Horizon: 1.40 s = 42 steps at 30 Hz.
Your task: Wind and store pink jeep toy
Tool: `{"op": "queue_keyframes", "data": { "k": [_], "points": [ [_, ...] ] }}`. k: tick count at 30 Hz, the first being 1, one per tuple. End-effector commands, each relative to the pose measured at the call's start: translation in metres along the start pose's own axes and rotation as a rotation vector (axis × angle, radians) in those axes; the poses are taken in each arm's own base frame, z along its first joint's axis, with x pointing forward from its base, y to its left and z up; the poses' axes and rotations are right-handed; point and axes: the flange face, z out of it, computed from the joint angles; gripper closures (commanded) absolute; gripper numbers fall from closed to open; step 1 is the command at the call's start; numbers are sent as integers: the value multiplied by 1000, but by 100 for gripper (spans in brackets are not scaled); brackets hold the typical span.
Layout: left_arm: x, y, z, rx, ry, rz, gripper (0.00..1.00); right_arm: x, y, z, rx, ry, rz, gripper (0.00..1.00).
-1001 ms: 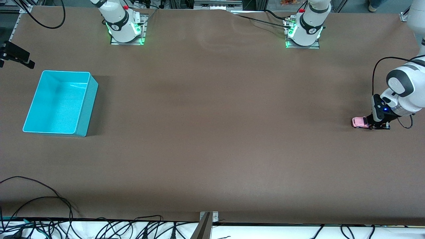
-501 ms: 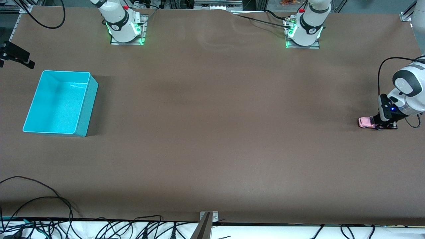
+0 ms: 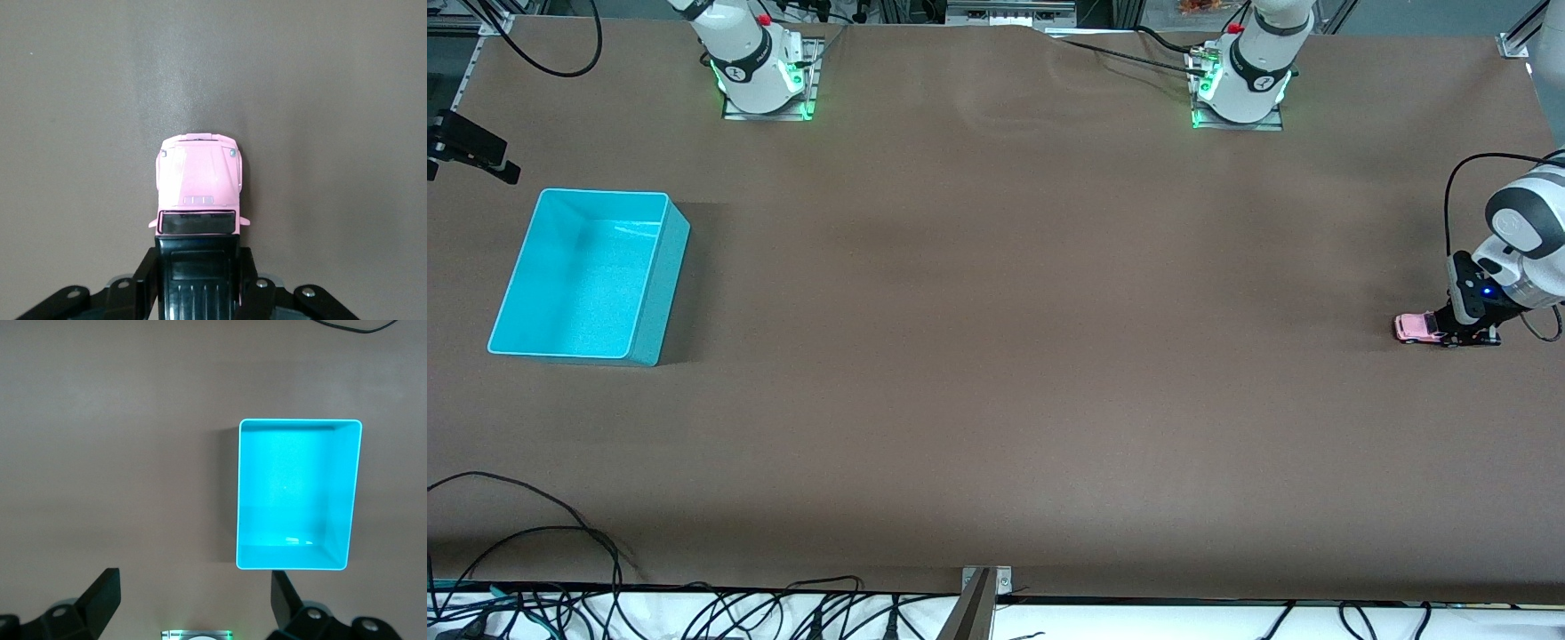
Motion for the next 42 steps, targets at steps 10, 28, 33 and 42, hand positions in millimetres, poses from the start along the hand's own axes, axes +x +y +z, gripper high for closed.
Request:
{"op": "queue_keyframes", "data": {
  "k": [10,28,33,42],
  "points": [
    [-12,10,31,-52,32,17,67,-2,-2,-7,-8,1,-6,0],
    [-14,-39,-38,-141,99,-52,0,-2,-2,-7,-8,1,-4,0],
    [-9,-51,-61,-148,89,-100,0,-2,-2,-7,-8,1,-4,0],
    [4,-78,-98,-192,91,-207,0,-2,-2,-7,-8,1,-4,0]
  ]
}}
